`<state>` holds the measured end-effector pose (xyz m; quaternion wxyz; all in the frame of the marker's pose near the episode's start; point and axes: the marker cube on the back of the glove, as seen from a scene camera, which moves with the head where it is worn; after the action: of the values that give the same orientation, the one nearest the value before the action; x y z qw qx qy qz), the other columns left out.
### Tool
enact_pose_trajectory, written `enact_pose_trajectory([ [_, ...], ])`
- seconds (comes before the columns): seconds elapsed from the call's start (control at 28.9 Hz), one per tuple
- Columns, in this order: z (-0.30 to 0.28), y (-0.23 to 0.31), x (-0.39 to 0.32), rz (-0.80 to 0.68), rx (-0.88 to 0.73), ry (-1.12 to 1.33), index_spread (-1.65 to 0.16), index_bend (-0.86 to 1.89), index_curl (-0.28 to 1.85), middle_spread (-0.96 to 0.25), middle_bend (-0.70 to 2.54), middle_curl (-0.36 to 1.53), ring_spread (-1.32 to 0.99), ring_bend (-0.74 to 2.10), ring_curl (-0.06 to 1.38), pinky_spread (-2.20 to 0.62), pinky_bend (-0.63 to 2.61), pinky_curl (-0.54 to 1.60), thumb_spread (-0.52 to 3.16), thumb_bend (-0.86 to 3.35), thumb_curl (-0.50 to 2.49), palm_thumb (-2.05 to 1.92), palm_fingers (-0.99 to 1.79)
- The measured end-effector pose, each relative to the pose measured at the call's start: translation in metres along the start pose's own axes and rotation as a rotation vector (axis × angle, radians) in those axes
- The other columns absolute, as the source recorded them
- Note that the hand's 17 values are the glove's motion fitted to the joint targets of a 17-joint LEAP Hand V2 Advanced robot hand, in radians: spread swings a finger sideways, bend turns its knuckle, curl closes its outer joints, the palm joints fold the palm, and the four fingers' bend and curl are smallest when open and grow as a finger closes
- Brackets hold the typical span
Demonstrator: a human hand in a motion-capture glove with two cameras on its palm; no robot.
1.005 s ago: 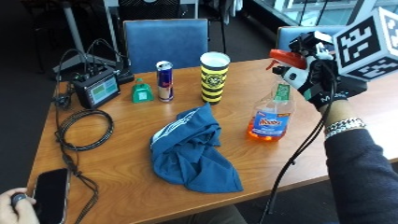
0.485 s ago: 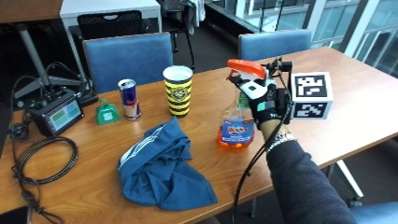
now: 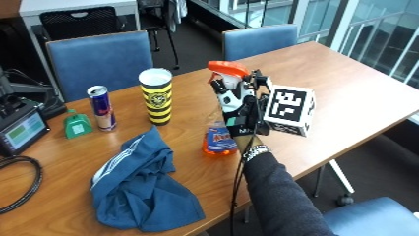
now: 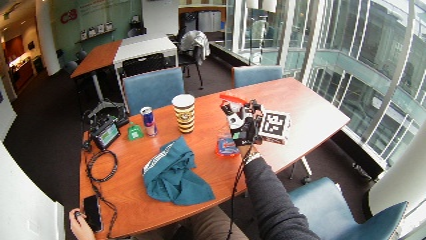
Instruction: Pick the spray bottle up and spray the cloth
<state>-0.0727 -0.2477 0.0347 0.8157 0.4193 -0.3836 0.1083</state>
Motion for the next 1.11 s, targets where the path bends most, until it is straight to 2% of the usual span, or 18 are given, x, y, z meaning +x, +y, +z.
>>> enact_pose_trajectory([
  [0.28, 0.019, 0.019, -0.037, -0.065, 0.032, -0.046, -0.31, 0.20, 0.40, -0.26, 0.52, 0.47, -0.25, 0.62, 0.42, -0.32, 0.46, 0.39, 0.95, -0.04, 0.41, 0.77, 1.46],
  [0.55, 0.016, 0.012, 0.002, -0.022, -0.023, -0.032, -0.31, 0.21, 0.43, -0.26, 0.54, 0.47, -0.26, 0.64, 0.43, -0.33, 0.48, 0.40, 1.00, -0.03, 0.39, 0.74, 1.44],
  [0.66, -0.003, -0.004, 0.023, -0.031, -0.066, 0.007, -0.31, 0.22, 0.43, -0.25, 0.55, 0.48, -0.26, 0.65, 0.43, -0.33, 0.48, 0.40, 1.01, -0.02, 0.38, 0.74, 1.44],
  [0.8, -0.056, -0.032, 0.025, -0.081, -0.100, 0.117, -0.30, 0.20, 0.44, -0.25, 0.55, 0.48, -0.25, 0.66, 0.44, -0.34, 0.48, 0.40, 1.04, -0.02, 0.38, 0.75, 1.42],
  [0.94, -0.089, -0.052, 0.004, -0.178, -0.152, 0.213, -0.30, 0.19, 0.45, -0.24, 0.56, 0.48, -0.25, 0.67, 0.44, -0.34, 0.49, 0.40, 1.04, -0.02, 0.39, 0.75, 1.41],
  [1.11, -0.099, -0.070, -0.040, -0.331, -0.281, 0.307, -0.30, 0.19, 0.45, -0.24, 0.56, 0.48, -0.25, 0.67, 0.44, -0.34, 0.49, 0.40, 1.04, -0.02, 0.40, 0.75, 1.41],
])
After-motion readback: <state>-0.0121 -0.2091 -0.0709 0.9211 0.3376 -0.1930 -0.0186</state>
